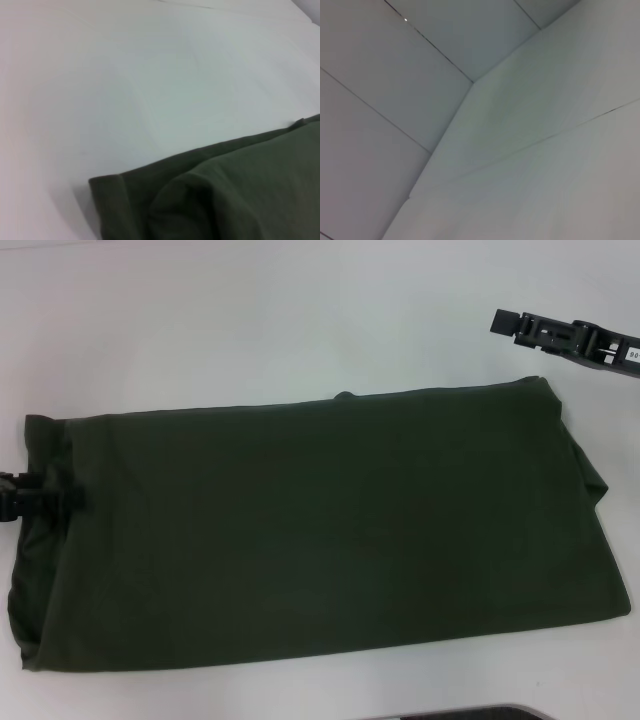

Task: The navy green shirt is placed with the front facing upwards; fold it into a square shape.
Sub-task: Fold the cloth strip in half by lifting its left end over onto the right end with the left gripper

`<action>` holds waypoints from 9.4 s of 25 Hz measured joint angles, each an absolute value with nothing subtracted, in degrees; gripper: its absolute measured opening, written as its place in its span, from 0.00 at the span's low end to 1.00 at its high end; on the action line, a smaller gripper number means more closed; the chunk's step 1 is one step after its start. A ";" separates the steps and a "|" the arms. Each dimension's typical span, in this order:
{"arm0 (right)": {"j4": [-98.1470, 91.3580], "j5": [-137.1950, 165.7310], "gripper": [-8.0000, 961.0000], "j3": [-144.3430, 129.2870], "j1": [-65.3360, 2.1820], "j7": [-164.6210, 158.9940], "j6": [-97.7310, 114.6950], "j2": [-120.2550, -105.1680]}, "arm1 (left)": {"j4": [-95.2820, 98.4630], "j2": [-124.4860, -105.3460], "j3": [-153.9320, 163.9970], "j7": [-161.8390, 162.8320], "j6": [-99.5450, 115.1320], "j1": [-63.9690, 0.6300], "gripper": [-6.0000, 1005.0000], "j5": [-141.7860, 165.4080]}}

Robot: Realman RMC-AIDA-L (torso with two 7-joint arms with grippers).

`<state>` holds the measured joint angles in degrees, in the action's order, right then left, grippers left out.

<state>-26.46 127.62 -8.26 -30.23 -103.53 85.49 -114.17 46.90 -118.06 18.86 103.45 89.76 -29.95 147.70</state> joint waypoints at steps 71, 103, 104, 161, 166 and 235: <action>-26.37 127.26 0.95 -8.26 -30.23 -103.62 84.33 -113.81 | 47.04 -118.37 21.04 103.44 94.38 -31.35 0.86 147.08; -26.37 126.73 0.95 -8.26 -30.28 -103.62 84.29 -113.81 | 47.99 -117.79 19.76 104.92 89.46 -28.79 0.86 148.42; -26.36 126.72 0.95 -8.26 -30.27 -103.62 84.29 -113.82 | 47.99 -117.69 19.79 104.92 89.86 -28.84 0.86 148.49; -26.32 126.65 0.95 -8.26 -30.24 -103.62 84.29 -113.81 | 46.58 -117.72 22.50 105.26 95.41 -31.55 0.85 150.02; -26.37 126.65 0.95 -8.26 -30.23 -103.62 84.29 -113.81 | 46.51 -117.79 22.82 105.32 95.54 -31.58 0.83 150.04; -25.99 125.98 0.18 -17.64 -29.57 -95.70 87.18 -117.17 | 54.46 -117.27 22.76 111.17 95.25 -32.00 0.11 149.35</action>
<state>-25.99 125.98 -17.64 -29.57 -95.70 87.18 -117.17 54.46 -117.27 22.76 111.17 95.25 -32.00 149.35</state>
